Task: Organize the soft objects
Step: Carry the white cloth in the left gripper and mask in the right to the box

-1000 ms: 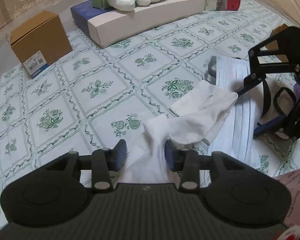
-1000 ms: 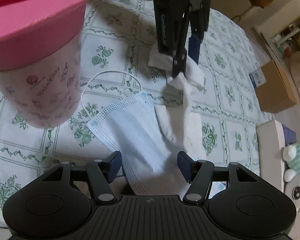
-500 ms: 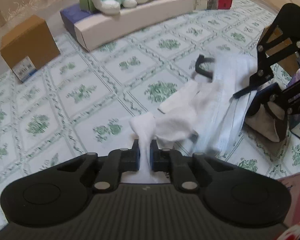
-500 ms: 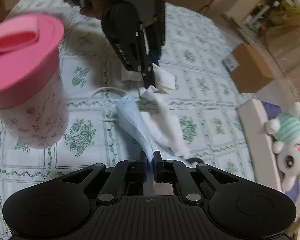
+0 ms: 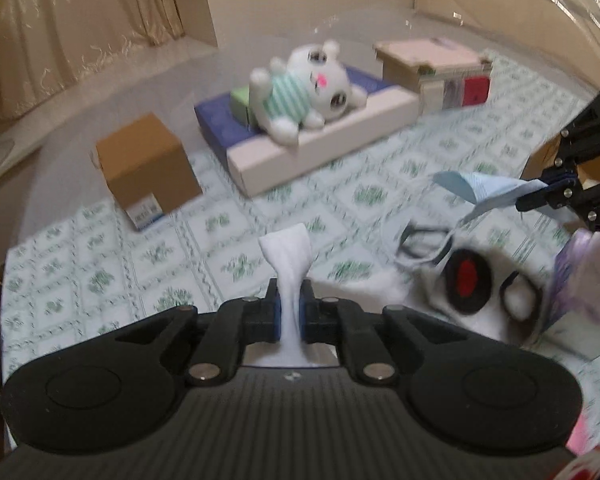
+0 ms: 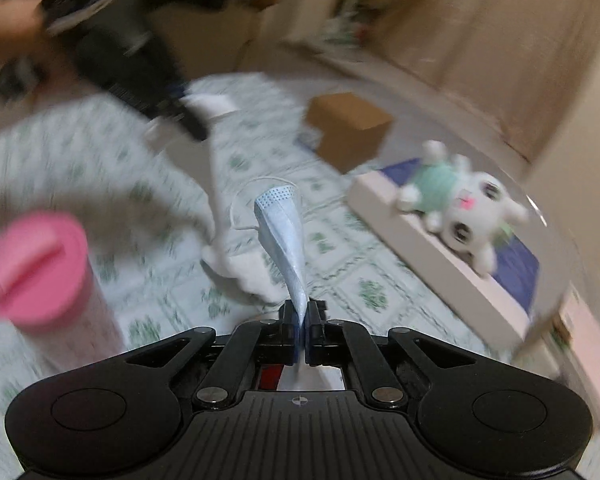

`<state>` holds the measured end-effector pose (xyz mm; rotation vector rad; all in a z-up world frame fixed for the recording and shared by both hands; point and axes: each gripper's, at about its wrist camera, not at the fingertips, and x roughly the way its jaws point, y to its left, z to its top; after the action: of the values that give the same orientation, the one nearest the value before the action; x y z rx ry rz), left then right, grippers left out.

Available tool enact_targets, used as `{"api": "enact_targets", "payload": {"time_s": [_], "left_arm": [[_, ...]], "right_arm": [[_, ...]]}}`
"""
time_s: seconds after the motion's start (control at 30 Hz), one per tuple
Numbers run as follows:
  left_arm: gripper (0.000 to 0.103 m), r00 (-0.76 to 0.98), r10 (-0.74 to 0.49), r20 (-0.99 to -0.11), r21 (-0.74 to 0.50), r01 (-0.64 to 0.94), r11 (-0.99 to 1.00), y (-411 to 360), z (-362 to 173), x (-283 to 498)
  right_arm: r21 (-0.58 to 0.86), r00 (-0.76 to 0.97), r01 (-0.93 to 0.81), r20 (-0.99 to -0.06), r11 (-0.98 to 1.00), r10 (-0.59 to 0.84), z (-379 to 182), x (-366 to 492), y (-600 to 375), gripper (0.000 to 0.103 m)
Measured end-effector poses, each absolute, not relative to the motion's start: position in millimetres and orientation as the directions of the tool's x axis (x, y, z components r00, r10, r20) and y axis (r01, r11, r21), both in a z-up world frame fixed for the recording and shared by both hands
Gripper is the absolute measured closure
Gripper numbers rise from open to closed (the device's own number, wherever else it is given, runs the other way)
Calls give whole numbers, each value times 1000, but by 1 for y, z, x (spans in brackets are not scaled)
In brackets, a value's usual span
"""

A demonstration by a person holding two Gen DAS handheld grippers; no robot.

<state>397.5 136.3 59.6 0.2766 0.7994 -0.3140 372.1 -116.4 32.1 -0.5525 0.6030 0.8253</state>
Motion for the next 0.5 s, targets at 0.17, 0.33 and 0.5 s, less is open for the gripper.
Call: {"api": "enact_targets", "payload": {"time_s": [0.17, 0.33, 0.5], "left_arm": [[96, 699, -188, -690, 129, 374, 919, 116, 108, 372], [96, 736, -213, -642, 128, 377, 917, 89, 155, 346], [96, 756, -264, -599, 100, 398, 912, 55, 193, 317]], "right_arm": [[-66, 578, -699, -639, 712, 508, 73, 353, -151, 101], [34, 614, -613, -609, 789, 503, 105, 323, -187, 101], [132, 646, -516, -589, 846, 486, 124, 291, -229, 101]]}}
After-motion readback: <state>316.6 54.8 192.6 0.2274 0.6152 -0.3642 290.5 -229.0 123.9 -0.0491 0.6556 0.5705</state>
